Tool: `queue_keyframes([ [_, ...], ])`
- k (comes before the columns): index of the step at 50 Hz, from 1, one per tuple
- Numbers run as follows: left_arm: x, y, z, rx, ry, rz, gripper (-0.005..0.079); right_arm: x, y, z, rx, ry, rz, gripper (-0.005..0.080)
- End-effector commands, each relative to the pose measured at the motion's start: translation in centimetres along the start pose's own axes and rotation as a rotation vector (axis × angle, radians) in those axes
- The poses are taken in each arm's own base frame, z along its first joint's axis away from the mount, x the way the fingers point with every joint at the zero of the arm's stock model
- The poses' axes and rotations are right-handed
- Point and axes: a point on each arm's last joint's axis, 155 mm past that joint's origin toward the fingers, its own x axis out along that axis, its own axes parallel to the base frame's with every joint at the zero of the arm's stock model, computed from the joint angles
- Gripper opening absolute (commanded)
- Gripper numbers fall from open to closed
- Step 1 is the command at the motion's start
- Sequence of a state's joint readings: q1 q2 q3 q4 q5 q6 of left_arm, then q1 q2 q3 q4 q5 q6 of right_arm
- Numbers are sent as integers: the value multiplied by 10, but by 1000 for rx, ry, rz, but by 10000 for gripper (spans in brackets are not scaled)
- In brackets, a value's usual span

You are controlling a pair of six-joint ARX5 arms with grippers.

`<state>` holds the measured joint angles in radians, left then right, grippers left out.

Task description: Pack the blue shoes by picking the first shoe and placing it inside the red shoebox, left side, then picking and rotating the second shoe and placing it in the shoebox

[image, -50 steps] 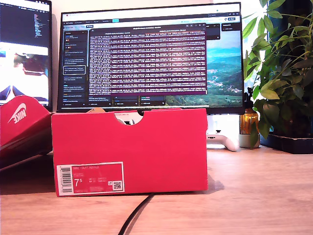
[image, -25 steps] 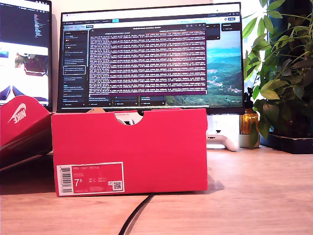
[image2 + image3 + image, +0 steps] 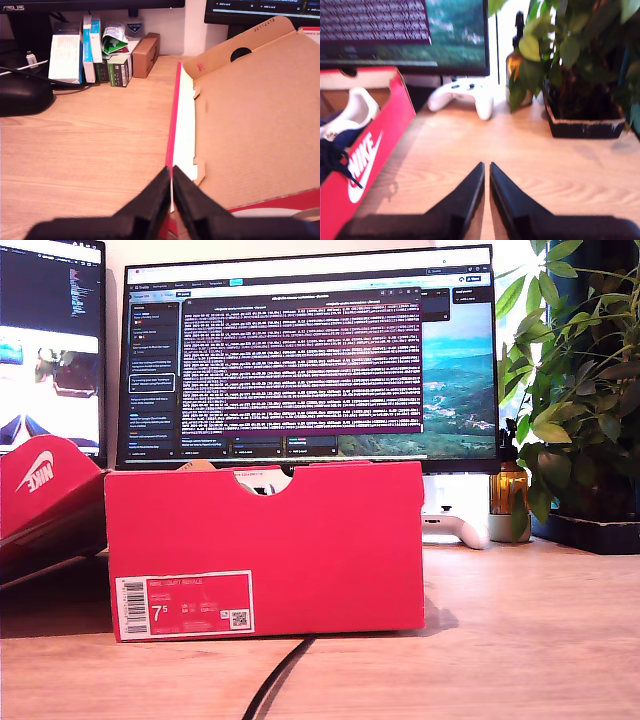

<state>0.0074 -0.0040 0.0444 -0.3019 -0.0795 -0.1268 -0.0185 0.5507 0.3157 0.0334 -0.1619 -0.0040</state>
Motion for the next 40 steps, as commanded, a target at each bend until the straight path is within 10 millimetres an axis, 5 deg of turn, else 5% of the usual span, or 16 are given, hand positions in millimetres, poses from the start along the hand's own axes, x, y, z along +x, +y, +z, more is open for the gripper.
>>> queue_keyframes([
  [1, 3, 1, -14, -1, 29, 3, -21, -1, 1, -5, -9, 2, 4, -8],
  [22, 3, 1, -14, -1, 29, 3, -21, -26, 6, 13, -64, -109, 10, -8],
  [40, 3, 1, -14, -1, 29, 3, -21, -36, 8, -9, -48, -118, 10, -8],
])
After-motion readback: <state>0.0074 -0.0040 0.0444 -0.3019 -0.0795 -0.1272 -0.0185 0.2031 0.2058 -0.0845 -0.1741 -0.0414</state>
